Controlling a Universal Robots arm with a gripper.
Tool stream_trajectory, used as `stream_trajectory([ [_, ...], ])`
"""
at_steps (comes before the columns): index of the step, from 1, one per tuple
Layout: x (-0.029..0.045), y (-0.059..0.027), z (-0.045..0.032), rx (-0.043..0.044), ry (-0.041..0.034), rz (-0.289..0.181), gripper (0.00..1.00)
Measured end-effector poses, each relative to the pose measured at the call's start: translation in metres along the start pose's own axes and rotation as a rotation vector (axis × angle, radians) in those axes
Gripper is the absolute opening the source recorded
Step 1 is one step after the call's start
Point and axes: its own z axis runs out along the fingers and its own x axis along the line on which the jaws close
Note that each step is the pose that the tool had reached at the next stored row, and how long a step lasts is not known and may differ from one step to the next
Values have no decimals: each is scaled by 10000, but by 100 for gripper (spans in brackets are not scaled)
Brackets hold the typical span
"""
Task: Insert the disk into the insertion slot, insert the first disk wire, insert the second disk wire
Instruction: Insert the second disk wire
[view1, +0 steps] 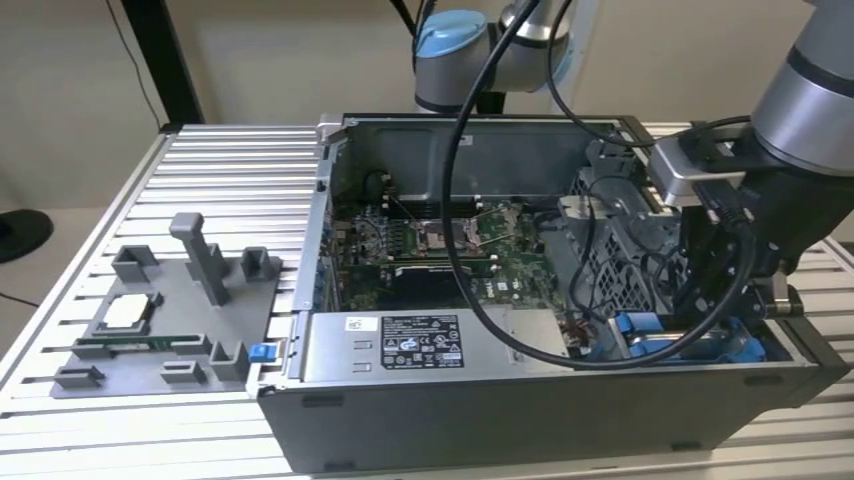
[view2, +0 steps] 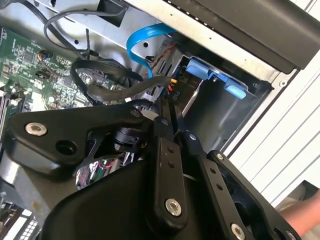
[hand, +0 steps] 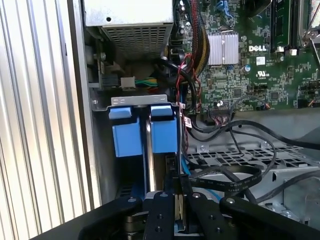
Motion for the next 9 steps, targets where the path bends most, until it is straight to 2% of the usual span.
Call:
stream_trajectory([
  [2, -1, 1, 2, -2, -5, 1, 0],
  [3, -3, 0, 14, -4, -39, 1, 100],
  [5, -1, -1, 3, -2, -29, -1, 100],
  [9, -11, -10, -170, -5, -16, 0, 100],
])
